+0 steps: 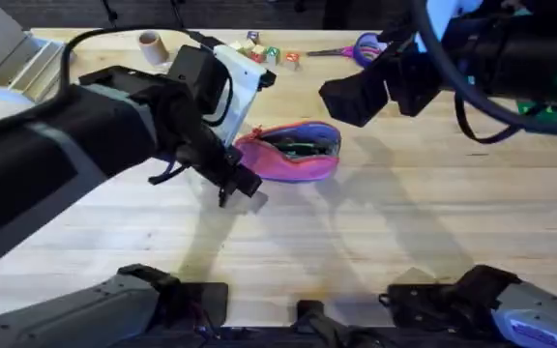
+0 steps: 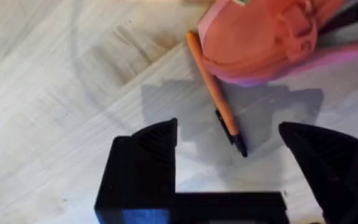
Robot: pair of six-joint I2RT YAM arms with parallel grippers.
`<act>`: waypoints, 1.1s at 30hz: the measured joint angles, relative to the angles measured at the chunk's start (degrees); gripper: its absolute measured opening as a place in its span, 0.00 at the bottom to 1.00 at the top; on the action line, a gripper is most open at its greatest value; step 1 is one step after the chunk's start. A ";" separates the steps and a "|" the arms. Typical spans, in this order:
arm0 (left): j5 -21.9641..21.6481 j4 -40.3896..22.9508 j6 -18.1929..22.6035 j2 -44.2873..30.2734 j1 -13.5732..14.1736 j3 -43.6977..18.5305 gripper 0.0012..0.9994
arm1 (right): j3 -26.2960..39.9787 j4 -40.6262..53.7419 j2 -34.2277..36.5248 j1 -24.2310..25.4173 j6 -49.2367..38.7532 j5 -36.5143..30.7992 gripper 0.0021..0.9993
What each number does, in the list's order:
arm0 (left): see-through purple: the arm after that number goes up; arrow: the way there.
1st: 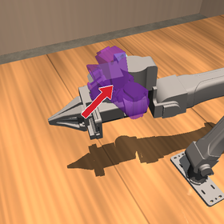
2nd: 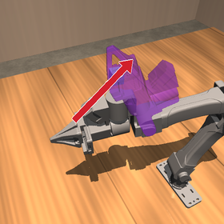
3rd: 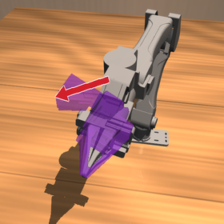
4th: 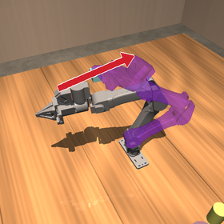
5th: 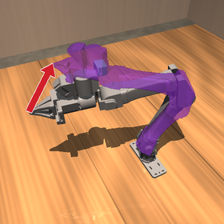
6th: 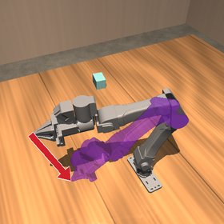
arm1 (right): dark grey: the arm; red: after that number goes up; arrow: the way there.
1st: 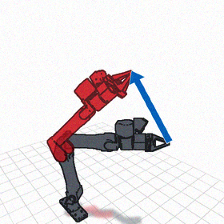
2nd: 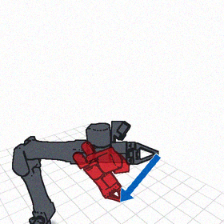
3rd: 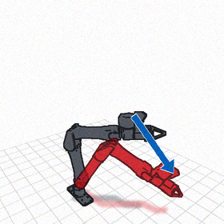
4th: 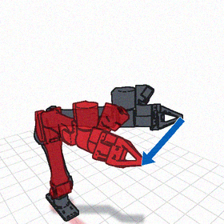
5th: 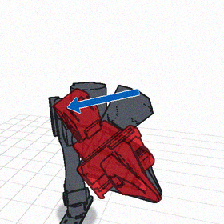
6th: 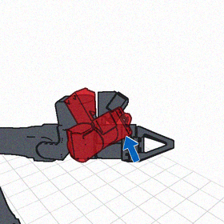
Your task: Unzip the bag, pick up the pens from the table one at a time and place them inside, then zip the bag closed.
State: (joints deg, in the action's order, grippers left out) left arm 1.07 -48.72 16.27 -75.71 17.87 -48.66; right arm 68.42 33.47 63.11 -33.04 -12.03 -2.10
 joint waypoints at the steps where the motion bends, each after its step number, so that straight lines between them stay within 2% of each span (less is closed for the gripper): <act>1: -0.06 0.87 0.18 -0.47 0.00 0.00 1.00 | 0.00 0.00 0.00 0.00 0.00 -0.14 1.00; 8: -0.27 8.67 0.79 -1.36 0.00 3.72 1.00 | 0.00 0.00 0.00 0.00 0.00 -0.67 1.00; 14: -0.01 11.67 0.95 -1.36 0.00 7.70 1.00 | 0.00 0.00 0.00 0.00 0.00 -0.71 1.00; 33: 3.19 13.92 0.96 -1.52 -0.04 8.76 1.00 | 0.00 -0.07 0.00 0.00 0.00 -0.71 1.00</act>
State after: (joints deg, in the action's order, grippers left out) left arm 4.26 -34.80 17.23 -77.23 17.83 -39.90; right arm 68.42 33.41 63.11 -33.04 -12.03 -2.81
